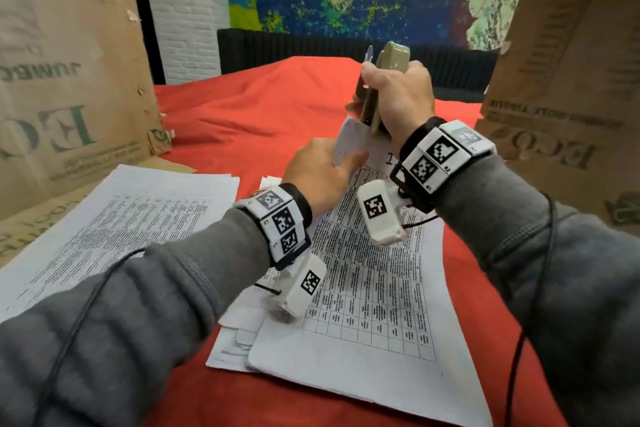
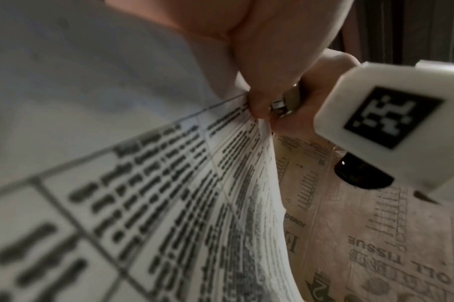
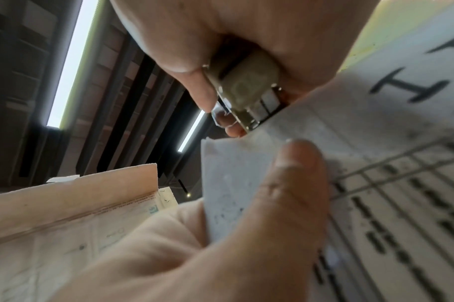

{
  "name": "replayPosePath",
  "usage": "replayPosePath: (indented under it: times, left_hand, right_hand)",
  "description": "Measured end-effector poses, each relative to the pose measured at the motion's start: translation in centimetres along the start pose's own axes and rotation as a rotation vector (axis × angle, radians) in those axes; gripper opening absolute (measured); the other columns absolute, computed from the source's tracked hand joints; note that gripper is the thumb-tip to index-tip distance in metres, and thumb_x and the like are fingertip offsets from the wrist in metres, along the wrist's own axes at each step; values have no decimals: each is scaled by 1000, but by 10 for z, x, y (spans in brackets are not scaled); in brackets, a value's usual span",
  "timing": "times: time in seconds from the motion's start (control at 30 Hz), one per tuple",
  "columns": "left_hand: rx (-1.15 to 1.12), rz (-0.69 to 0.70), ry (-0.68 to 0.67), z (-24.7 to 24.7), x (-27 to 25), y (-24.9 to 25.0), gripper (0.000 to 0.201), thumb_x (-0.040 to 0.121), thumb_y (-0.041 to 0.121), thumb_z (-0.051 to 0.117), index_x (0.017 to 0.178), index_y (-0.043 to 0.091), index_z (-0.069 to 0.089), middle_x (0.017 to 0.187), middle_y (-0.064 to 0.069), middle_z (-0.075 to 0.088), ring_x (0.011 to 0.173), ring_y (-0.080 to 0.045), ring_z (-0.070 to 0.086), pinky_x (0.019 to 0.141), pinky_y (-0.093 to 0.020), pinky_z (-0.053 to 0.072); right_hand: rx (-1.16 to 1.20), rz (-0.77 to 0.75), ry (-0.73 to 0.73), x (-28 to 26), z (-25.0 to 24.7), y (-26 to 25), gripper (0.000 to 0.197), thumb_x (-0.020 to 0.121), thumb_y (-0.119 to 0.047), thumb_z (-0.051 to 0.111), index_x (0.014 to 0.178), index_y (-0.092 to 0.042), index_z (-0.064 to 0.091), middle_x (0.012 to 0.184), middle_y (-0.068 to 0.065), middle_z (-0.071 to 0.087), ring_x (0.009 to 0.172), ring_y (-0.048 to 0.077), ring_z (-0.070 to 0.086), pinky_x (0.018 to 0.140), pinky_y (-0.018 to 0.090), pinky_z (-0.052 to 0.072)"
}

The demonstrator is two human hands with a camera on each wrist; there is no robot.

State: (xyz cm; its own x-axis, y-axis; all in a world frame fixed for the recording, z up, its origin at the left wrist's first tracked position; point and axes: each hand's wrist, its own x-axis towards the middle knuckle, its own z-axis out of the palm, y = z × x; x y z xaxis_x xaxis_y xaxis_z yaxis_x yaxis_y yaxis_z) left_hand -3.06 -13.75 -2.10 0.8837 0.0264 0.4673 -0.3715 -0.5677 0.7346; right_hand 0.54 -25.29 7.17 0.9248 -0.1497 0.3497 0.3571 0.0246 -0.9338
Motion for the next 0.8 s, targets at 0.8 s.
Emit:
replayPosePath:
  times: [0.8]
  left_hand:
    - [170, 284, -202, -2, 0, 10, 26, 101, 36, 45, 82, 23, 58, 68, 3, 57, 68, -25, 55, 64, -34, 40]
  right_hand:
    - [-56, 32, 94, -9, 3, -10, 35, 90, -39, 70, 83, -5, 67, 62, 7, 68, 47, 23, 68, 48, 30, 54]
